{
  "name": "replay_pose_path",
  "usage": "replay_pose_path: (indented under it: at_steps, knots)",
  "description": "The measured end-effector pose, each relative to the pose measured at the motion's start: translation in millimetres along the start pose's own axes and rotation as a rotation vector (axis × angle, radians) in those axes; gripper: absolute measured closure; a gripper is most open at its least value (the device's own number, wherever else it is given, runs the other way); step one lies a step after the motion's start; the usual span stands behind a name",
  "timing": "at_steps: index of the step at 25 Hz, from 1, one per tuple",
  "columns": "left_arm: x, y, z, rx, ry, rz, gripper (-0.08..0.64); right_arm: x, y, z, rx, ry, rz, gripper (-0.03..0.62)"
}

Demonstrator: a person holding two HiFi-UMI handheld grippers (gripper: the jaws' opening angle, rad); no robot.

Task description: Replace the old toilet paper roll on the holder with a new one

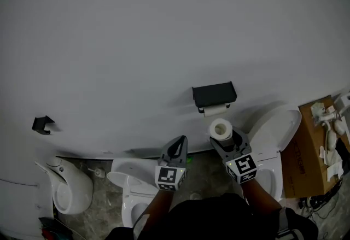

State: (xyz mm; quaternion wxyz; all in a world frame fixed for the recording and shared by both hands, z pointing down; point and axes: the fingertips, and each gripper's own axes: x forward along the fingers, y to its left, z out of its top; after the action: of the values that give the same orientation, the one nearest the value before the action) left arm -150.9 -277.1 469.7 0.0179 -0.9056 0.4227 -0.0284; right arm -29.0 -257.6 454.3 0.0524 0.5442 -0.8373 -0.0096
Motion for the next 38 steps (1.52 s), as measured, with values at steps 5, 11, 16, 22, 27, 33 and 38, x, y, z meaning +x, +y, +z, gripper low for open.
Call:
replay_pose_path:
  at_steps: [5, 11, 16, 22, 27, 33, 38]
  knots:
    - [14.7, -15.2, 15.9, 0.021, -0.029, -0.077, 0.554, -7.3, -24.2, -0.1, -0.016, 0.009, -0.06, 0.318]
    - [35.7, -33.8, 12.7, 0.078, 0.0, -0.09, 0.554, -18.8, -46.6, -1.2, 0.007, 0.016, -0.07, 0.317]
    - [62.9, -67.6, 27.2, 0.197, 0.008, -0.144, 0.552, -31.9, -63.0, -10.0, 0.019, 0.03, -0.055, 0.318]
    - [92.2, -96.5, 12.2, 0.368, 0.098, -0.169, 0.447, -48.0, -90.2, -14.9, 0.049, 0.036, -0.072, 0.317]
    - [116.4, -107.7, -0.7, 0.621, 0.182, -0.126, 0.419, -56.6, -111.7, -19.0, 0.05, 0.033, -0.076, 0.317]
    - [141.9, -116.4, -18.6, 0.932, 0.306, -0.085, 0.374, -70.1, -121.0, -30.1, 0.056, 0.061, -0.051, 0.316]
    - [162.3, -103.2, -33.9, 1.124, 0.402, -0.023, 0.36, -71.2, -128.7, -27.3, 0.054, 0.048, -0.03, 0.317]
